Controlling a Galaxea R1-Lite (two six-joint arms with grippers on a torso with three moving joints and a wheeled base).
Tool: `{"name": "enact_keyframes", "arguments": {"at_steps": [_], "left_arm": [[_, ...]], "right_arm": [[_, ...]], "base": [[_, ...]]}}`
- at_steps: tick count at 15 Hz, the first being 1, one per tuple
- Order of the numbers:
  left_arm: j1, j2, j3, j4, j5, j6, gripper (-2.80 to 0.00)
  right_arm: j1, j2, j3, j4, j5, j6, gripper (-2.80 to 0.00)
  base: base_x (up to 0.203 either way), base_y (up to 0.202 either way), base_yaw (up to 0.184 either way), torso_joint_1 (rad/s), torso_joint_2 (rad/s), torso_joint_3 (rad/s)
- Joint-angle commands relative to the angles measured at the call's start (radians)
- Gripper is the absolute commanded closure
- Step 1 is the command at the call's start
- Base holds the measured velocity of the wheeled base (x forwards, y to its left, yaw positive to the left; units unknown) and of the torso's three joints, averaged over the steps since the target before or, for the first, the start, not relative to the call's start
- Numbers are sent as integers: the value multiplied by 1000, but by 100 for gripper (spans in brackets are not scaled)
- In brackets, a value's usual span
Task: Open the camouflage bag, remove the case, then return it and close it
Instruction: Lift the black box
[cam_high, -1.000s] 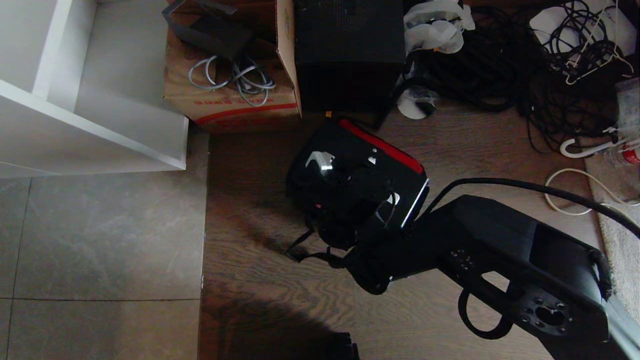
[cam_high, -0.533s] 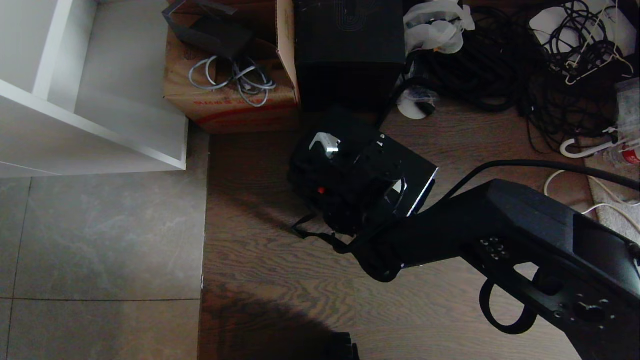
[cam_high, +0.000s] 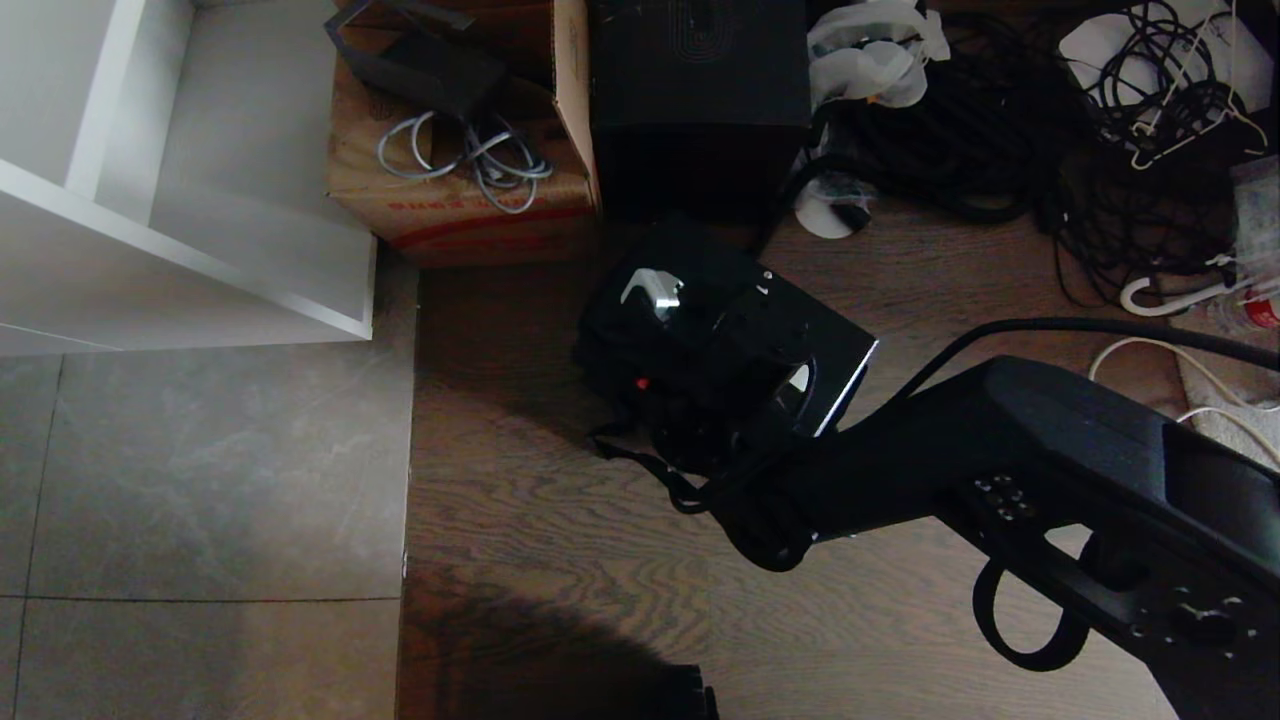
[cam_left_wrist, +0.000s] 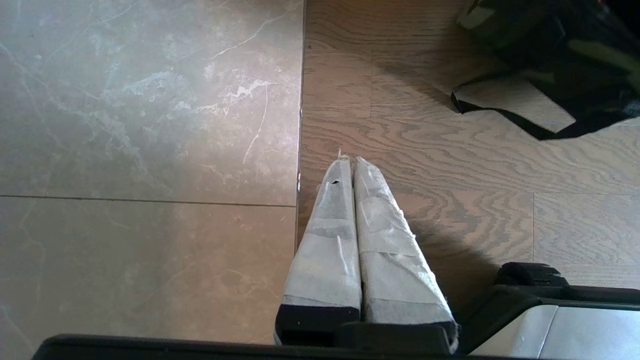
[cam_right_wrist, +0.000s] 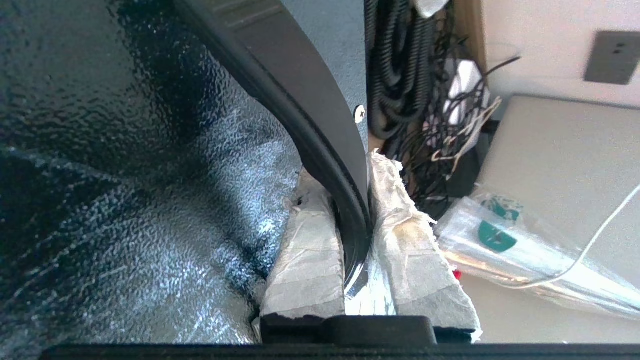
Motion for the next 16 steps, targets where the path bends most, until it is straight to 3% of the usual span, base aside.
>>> {"name": "enact_keyframes", "arguments": {"at_steps": [1, 6, 16], "left_arm": [[0, 0, 9, 0, 1, 0, 0], [0, 0, 9, 0, 1, 0, 0], [0, 0, 9, 0, 1, 0, 0]], "right_arm": [[-2, 0, 18, -45, -6, -21, 0], [-2, 37, 16, -155, -5, -120, 0], [-2, 71, -1, -155, -5, -146, 0]], "base": [[0, 0, 0, 0, 0, 0], [0, 0, 0, 0, 0, 0], [0, 0, 0, 0, 0, 0]]}}
